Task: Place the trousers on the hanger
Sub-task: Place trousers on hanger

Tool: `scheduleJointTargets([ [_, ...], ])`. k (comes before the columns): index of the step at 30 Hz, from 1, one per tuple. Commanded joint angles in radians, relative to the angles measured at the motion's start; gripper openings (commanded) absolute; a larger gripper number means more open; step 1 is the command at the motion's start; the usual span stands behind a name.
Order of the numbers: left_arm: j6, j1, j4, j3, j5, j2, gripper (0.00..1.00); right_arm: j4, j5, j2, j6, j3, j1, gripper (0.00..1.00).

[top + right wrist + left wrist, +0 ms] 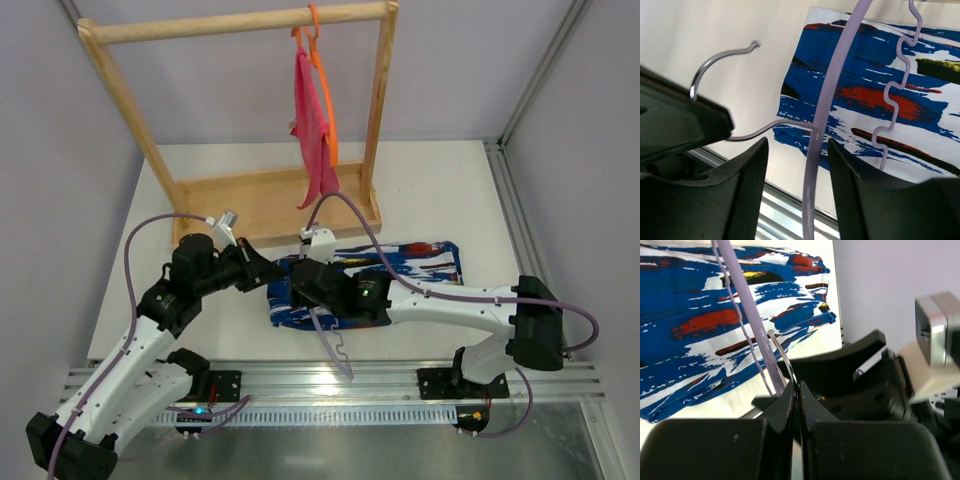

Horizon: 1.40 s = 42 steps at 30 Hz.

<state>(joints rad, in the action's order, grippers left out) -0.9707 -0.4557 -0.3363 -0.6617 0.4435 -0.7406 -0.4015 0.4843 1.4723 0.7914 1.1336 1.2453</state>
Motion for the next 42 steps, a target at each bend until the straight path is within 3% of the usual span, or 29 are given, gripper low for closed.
scheduleJointTargets([
  [1,-0.031,-0.015,-0.003,-0.065,-0.042,-0.005,0.00,-0.117,0.126,0.040,-0.058,0.087,0.060,0.57],
  [11,-0.039,-0.061,-0.020,-0.099,-0.094,-0.040,0.01,-0.428,0.399,0.226,0.048,0.251,0.170,0.59],
  [17,-0.033,-0.075,-0.030,-0.114,-0.109,-0.062,0.01,-0.586,0.503,0.321,0.097,0.345,0.212,0.40],
  [20,-0.028,-0.081,-0.046,-0.130,-0.115,-0.072,0.00,-0.715,0.571,0.364,0.181,0.408,0.227,0.23],
  [21,-0.026,-0.081,-0.049,-0.137,-0.117,-0.075,0.00,-0.741,0.582,0.370,0.199,0.432,0.233,0.11],
  [23,-0.029,-0.081,-0.047,-0.148,-0.115,-0.075,0.00,-0.803,0.611,0.369,0.256,0.440,0.238,0.04],
  [27,-0.010,-0.081,-0.069,-0.208,-0.127,-0.080,0.35,-0.748,0.594,0.254,0.258,0.332,0.240,0.04],
  [30,0.058,-0.080,-0.172,-0.338,-0.156,-0.127,0.46,-0.587,0.547,0.133,0.218,0.156,0.237,0.04],
  [34,0.159,-0.078,-0.299,-0.499,-0.230,-0.195,0.50,-0.213,0.439,-0.221,0.132,-0.134,0.203,0.04],
  [37,0.190,-0.077,-0.339,-0.509,-0.275,-0.207,0.51,-0.172,0.430,-0.422,0.141,-0.287,0.151,0.04],
  [42,0.198,-0.066,-0.308,-0.392,-0.308,-0.177,0.60,-0.246,0.378,-0.570,0.108,-0.368,0.005,0.04],
])
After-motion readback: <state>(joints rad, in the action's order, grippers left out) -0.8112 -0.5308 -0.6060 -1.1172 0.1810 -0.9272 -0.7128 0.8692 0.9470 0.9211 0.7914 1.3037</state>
